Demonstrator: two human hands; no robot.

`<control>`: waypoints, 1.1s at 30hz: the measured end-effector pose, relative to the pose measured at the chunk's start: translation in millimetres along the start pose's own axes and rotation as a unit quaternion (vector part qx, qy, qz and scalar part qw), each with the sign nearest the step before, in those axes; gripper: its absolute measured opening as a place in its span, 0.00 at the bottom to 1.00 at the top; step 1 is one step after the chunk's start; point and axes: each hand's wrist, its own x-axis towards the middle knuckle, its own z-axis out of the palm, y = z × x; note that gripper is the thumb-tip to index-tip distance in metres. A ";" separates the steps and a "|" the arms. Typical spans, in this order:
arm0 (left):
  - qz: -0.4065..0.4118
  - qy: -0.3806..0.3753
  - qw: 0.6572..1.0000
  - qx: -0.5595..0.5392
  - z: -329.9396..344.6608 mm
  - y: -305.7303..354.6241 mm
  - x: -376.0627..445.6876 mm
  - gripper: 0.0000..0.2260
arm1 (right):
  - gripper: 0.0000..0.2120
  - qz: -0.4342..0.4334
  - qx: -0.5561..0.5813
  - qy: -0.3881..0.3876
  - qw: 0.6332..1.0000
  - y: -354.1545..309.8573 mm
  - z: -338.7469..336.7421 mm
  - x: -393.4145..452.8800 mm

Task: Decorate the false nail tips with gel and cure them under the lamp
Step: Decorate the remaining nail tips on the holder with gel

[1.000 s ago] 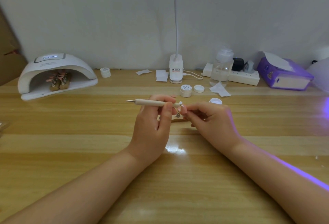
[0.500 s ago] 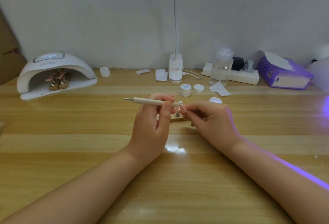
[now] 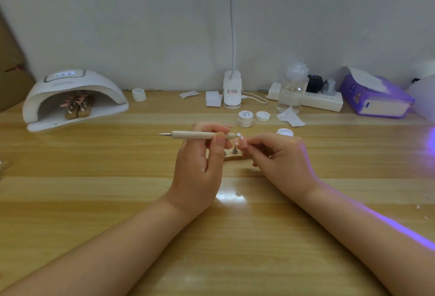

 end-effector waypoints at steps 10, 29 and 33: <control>-0.001 -0.012 1.000 -0.007 0.9 1.0 0.3 0.05 | 0.04 0.000 -0.002 0.005 1.000 0.3 0.1 -0.1; 0.000 -0.024 1.000 -0.009 1.0 2.6 0.3 0.05 | 0.04 -0.005 -0.004 0.003 1.000 -0.2 -0.5 0.1; 0.000 -0.026 1.000 -0.013 1.1 2.7 0.5 0.05 | 0.04 -0.007 -0.005 0.001 1.000 -0.5 -1.0 0.0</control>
